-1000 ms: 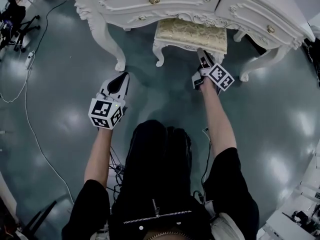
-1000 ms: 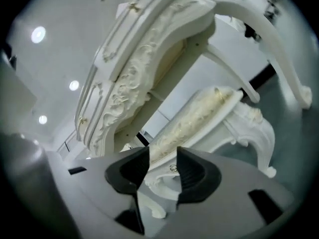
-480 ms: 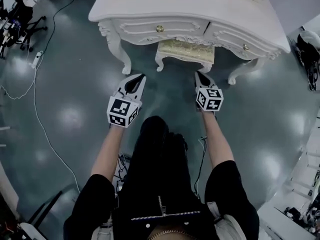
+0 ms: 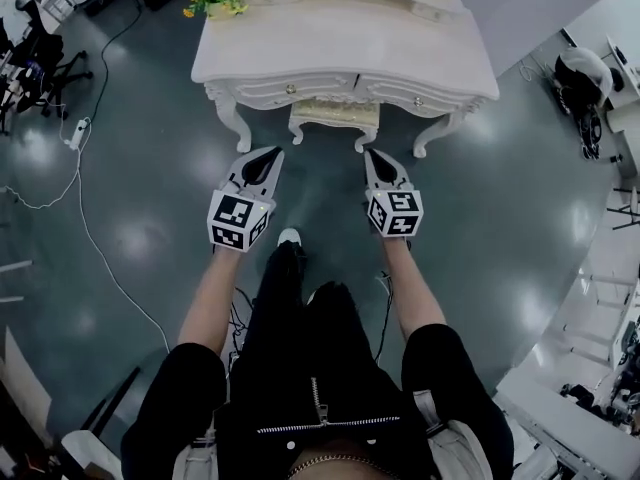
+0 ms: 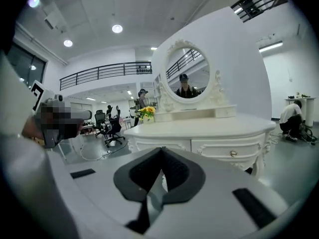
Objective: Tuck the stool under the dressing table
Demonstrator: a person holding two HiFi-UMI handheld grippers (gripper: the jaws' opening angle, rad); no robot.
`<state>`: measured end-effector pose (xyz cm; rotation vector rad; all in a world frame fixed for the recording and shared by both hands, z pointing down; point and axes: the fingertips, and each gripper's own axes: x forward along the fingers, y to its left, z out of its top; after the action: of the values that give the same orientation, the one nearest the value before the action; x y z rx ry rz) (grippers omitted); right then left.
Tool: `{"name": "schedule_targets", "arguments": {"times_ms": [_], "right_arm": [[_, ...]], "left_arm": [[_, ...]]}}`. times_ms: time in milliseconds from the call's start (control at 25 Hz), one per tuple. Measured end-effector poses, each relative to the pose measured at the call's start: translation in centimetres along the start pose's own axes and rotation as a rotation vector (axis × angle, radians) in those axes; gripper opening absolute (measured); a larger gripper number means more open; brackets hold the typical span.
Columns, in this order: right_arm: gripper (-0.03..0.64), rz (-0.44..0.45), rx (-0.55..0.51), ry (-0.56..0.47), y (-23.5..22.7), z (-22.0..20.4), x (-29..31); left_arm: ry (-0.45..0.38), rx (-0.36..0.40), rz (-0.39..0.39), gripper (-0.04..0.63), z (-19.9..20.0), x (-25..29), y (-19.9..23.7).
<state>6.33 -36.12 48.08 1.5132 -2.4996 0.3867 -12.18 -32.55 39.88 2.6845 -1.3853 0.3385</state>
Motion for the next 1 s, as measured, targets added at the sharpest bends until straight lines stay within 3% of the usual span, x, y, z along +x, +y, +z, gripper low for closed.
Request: {"name": "schedule_targets", "arguments": {"times_ms": [400, 640, 1000], "right_arm": [[0.005, -0.036, -0.019, -0.082, 2.9, 12.2, -12.2], [0.005, -0.023, -0.041, -0.130, 4.9, 15.2, -17.3], [0.004, -0.019, -0.068, -0.167, 7.6, 16.6, -22.0]], "left_arm": [[-0.046, 0.023, -0.019, 0.021, 12.5, -7.5, -5.8], [-0.074, 0.032, -0.006, 0.021, 15.1, -10.6, -8.5], [-0.109, 0.022, -0.007, 0.021, 15.9, -14.1, -10.8]]}}
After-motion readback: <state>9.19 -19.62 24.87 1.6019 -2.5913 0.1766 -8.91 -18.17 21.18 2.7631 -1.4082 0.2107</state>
